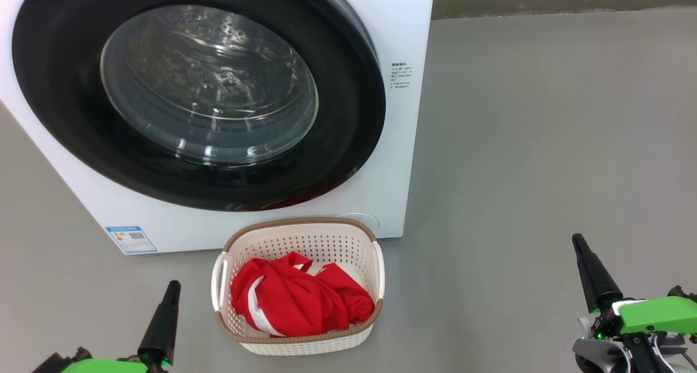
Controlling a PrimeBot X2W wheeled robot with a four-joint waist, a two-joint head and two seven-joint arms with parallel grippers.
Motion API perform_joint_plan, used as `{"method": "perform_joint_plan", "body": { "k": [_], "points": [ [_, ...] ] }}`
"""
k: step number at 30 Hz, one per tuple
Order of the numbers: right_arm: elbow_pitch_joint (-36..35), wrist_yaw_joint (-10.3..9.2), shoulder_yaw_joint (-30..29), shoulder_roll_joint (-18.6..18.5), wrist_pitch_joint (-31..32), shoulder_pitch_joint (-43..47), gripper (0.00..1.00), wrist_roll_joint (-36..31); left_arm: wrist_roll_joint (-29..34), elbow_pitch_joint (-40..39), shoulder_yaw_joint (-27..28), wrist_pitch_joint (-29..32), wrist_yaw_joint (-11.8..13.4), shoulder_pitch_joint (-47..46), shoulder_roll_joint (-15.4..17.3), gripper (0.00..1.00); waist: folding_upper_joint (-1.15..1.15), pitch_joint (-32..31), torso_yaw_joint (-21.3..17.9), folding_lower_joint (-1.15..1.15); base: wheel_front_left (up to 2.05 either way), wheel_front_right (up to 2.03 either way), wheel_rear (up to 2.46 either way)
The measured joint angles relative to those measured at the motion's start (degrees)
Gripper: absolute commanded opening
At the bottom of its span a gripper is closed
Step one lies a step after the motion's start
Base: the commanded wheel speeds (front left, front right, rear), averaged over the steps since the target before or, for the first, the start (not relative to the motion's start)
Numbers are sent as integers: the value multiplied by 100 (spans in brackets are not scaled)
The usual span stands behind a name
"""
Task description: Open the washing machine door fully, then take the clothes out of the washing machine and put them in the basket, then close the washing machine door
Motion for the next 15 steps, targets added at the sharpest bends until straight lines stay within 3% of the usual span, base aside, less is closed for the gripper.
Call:
{"method": "perform_joint_plan", "body": {
  "k": [15],
  "points": [
    [0,0,-5,1,1,0,0,-1,0,0,0,0,0,0,0,0,0,0,0,0,0,0,0]
  ]
}}
